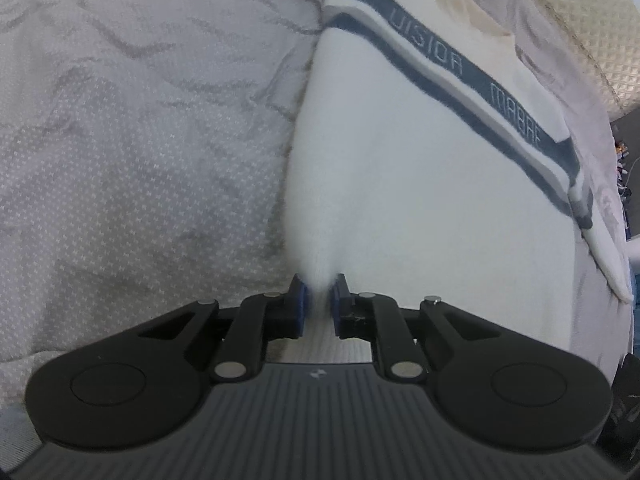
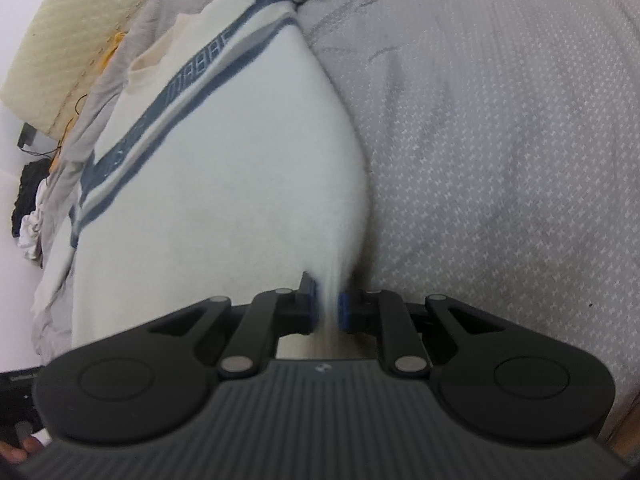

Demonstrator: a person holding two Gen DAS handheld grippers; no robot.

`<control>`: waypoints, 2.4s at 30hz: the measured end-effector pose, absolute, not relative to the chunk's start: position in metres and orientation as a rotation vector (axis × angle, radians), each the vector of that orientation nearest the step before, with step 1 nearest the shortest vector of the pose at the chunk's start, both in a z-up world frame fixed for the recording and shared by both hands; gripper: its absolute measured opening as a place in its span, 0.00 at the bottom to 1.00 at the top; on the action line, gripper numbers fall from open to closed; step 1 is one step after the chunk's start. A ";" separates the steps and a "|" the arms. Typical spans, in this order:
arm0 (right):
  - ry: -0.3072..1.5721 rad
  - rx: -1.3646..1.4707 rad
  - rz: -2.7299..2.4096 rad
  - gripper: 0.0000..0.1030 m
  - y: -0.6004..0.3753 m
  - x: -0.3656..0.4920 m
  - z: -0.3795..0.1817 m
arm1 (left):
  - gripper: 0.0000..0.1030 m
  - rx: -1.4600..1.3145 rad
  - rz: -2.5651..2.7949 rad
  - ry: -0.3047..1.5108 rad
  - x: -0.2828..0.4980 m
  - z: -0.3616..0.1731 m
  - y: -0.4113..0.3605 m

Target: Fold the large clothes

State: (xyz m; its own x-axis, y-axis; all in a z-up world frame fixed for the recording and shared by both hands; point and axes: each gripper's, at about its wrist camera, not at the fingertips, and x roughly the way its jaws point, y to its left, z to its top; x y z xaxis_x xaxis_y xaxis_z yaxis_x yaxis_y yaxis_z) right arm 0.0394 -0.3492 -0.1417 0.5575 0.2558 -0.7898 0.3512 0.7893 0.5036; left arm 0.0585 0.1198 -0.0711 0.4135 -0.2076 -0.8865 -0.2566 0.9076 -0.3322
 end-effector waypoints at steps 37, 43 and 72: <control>0.435 0.259 -0.060 0.60 -0.324 0.004 -0.044 | 0.52 -0.057 -0.186 0.612 0.036 -0.004 -0.051; 0.492 0.299 -0.098 0.59 -0.322 0.013 -0.053 | 0.52 -0.021 -0.194 0.615 0.036 -0.019 -0.052; 0.559 0.530 -0.496 0.59 -0.488 0.165 -0.129 | 0.65 -0.119 -0.130 0.724 0.061 -0.061 -0.043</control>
State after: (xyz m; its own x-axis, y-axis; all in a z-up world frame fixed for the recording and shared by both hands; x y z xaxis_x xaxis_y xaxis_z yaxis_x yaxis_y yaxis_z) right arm 0.1647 -0.4881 -0.1286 0.7398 -0.2914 -0.6065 0.5675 0.7544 0.3299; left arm 0.0612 -0.0431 -0.0608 0.7414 -0.1598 -0.6517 0.0776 0.9851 -0.1533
